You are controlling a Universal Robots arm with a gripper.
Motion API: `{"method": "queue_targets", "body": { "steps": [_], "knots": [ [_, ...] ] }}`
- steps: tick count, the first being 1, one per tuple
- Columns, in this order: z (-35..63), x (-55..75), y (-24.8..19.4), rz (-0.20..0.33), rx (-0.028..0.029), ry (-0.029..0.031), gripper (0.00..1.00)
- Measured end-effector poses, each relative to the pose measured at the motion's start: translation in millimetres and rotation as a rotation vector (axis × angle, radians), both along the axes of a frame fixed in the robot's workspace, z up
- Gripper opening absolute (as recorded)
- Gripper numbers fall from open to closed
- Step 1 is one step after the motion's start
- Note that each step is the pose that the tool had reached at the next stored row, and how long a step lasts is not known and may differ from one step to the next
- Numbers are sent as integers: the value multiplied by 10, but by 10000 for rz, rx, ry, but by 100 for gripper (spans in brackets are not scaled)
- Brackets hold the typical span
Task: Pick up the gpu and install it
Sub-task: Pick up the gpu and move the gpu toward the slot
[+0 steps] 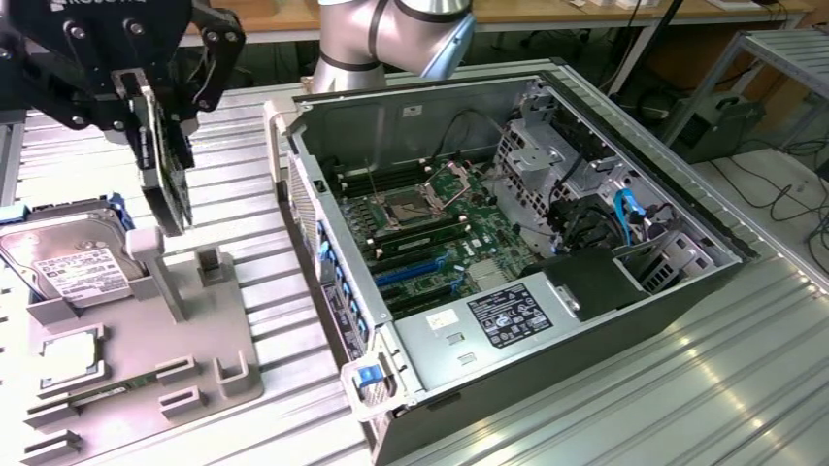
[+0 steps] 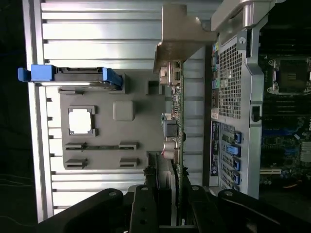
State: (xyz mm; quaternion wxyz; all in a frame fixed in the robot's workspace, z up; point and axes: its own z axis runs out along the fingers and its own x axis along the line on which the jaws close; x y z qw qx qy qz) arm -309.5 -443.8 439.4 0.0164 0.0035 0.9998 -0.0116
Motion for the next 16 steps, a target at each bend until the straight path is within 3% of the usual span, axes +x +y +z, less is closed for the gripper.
{"method": "queue_targets", "body": {
  "steps": [1, 2, 3, 4, 5, 16],
  "knots": [
    [143, 14, 0, 0, -44, -66, 28],
    [141, 175, 5, -1, -81, -67, 28],
    [141, 238, 7, 1, -91, -65, 28],
    [139, 409, 9, -1, -90, -66, 28],
    [139, 500, 12, 1, -91, -66, 28],
    [125, 822, 21, -1, -94, -66, 28]
  ]
}}
